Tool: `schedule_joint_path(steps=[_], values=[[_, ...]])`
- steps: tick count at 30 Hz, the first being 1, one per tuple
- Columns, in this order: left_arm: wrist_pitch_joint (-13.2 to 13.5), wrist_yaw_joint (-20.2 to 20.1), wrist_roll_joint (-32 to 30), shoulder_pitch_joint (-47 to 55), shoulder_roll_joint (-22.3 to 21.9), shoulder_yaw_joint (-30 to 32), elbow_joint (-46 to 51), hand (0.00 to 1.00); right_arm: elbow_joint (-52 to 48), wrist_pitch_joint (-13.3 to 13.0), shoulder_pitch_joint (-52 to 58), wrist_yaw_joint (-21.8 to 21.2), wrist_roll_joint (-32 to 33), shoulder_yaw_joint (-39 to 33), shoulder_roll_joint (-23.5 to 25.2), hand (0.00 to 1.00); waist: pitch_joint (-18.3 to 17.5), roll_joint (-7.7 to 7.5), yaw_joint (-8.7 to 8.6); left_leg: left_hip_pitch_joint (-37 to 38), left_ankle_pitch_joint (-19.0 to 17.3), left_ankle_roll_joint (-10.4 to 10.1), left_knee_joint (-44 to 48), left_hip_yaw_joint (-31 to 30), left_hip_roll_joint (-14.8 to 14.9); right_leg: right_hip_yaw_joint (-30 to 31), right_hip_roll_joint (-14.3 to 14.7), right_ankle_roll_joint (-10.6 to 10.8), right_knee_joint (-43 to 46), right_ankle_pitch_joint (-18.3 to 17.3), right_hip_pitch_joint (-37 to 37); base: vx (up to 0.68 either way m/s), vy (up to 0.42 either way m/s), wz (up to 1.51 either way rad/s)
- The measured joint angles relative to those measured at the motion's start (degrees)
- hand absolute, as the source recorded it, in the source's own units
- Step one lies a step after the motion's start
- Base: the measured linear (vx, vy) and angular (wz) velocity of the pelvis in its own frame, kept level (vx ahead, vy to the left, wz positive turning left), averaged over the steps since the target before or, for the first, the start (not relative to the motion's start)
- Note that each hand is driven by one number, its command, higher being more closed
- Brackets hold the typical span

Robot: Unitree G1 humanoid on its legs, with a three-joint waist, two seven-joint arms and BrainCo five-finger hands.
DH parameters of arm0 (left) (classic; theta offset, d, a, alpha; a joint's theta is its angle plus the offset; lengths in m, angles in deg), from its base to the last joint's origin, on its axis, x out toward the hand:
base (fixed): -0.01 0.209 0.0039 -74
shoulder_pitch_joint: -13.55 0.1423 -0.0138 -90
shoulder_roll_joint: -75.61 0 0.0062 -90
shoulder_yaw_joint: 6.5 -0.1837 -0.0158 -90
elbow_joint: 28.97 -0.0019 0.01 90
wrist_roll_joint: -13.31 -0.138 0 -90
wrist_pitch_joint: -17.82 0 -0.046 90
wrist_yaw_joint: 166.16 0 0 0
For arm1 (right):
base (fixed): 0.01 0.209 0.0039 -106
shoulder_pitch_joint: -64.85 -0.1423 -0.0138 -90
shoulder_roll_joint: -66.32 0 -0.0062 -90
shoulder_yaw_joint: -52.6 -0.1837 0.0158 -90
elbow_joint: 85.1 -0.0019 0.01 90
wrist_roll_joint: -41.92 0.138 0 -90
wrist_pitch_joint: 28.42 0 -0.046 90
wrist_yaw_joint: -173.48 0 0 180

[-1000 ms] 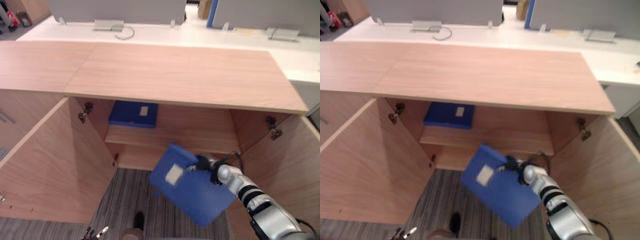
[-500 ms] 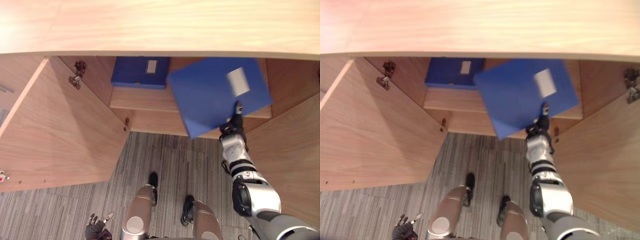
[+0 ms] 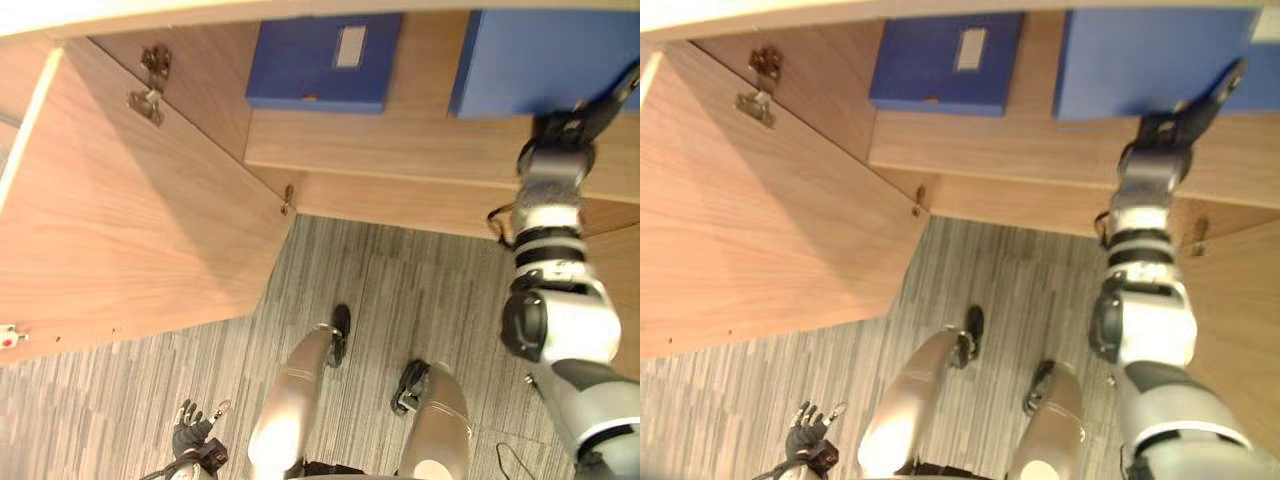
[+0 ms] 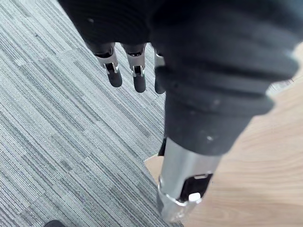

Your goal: Walk over to the cabinet, pick up the folder, carry it to the office cabinet, place the folder inside the office cabinet, then close the office cabinet door

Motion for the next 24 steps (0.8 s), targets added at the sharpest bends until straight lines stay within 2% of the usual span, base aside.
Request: schedule_joint_path(steps=[4, 7, 9, 12, 13, 15, 21, 22, 24], values=[[-0.5, 0.6, 1.6, 0.0, 0.0, -0.7, 0.8, 0.0, 1.7, 0.6, -8.1, 1.6, 2.1, 8.4, -5.8, 1.0, 0.7, 0.33, 0.25, -7.1, -0.6, 0.7, 5.9, 1.2, -0.1, 0.7, -2.2, 0.4, 9.2, -0.5, -8.2, -0.03, -0.036, 0.18], [-0.7, 1.2, 1.8, -0.1, -0.1, -1.5, 0.9, 0.0, 1.7, 0.5, -9.8, 2.2, 4.0, 8.6, -6.8, 1.0, 0.8, 0.33, 0.7, -9.6, -0.7, 0.5, 6.7, 1.3, -0.4, 0.7, -3.3, 0.4, 11.9, -1.3, -11.4, -0.06, -0.073, 0.17], [-1.1, 2.4, 3.1, -0.1, -0.7, -1.8, 1.0, 0.0, 1.5, -2.4, -10.4, 4.6, 10.0, 7.8, -6.9, 1.0, 0.8, 0.36, 0.78, -12.4, -0.9, -0.1, 7.8, 1.5, -1.2, 1.4, -4.1, 0.2, 14.3, -3.3, -14.5, -0.05, -0.092, 0.25], [-1.7, 3.8, 4.0, -0.1, -1.7, -1.8, 1.0, 0.0, 1.5, -5.6, -10.4, 8.1, 14.1, 3.2, -7.2, 1.0, 0.9, 0.71, 0.62, -17.0, -0.9, -0.8, 10.2, 1.8, -2.3, 2.1, -5.8, 0.0, 17.1, -6.8, -18.6, -0.04, -0.096, 0.26], [-1.8, 4.1, 4.1, -0.1, -1.9, -2.0, 1.0, 0.0, 1.5, -6.2, -10.3, 8.7, 14.6, 2.3, -7.4, 1.0, 1.1, 1.09, 0.53, -17.8, -0.8, -0.9, 10.7, 1.7, -2.4, 2.1, -5.9, 0.0, 17.6, -7.2, -19.1, -0.03, -0.082, 0.19], [-2.0, 5.1, 4.0, -0.1, -1.9, -2.1, 1.0, 0.0, 0.3, -8.9, -10.2, 9.6, 13.0, 1.1, -8.5, 1.0, 1.4, 1.63, 0.41, -20.2, -0.3, -1.7, 11.2, 1.8, -2.8, 2.5, -6.6, 0.0, 19.2, -7.4, -22.1, -0.03, -0.066, 0.16], [-2.3, 6.7, 4.0, -0.3, -1.9, -2.1, 1.3, 0.0, -7.5, -11.5, -9.5, 10.0, 12.6, -4.9, -6.9, 1.0, 1.3, 1.8, 0.65, -22.1, 0.5, -2.3, 11.2, 2.4, -3.8, 3.9, -7.7, -0.1, 21.2, -8.0, -25.0, 0.01, -0.065, 0.11], [-2.3, 6.8, 4.0, -0.3, -1.9, -2.1, 1.4, 0.0, -8.6, -11.9, -9.1, 10.0, 12.3, -5.5, -6.6, 0.0, 1.3, 1.81, 0.68, -22.4, 0.6, -2.4, 11.2, 2.3, -3.9, 3.9, -7.7, -0.1, 21.4, -8.0, -25.3, 0.06, -0.099, 0.07], [-2.3, 6.8, 3.6, -0.3, -1.9, -2.2, 1.4, 0.0, -9.6, -12.5, -8.7, 10.1, 12.1, -5.7, -6.3, 0.0, 1.3, 1.82, 0.75, -22.8, 0.9, -2.3, 11.2, 2.3, -4.1, 4.0, -7.9, -0.1, 21.7, -8.0, -25.8, 0.06, -0.093, 0.06]])
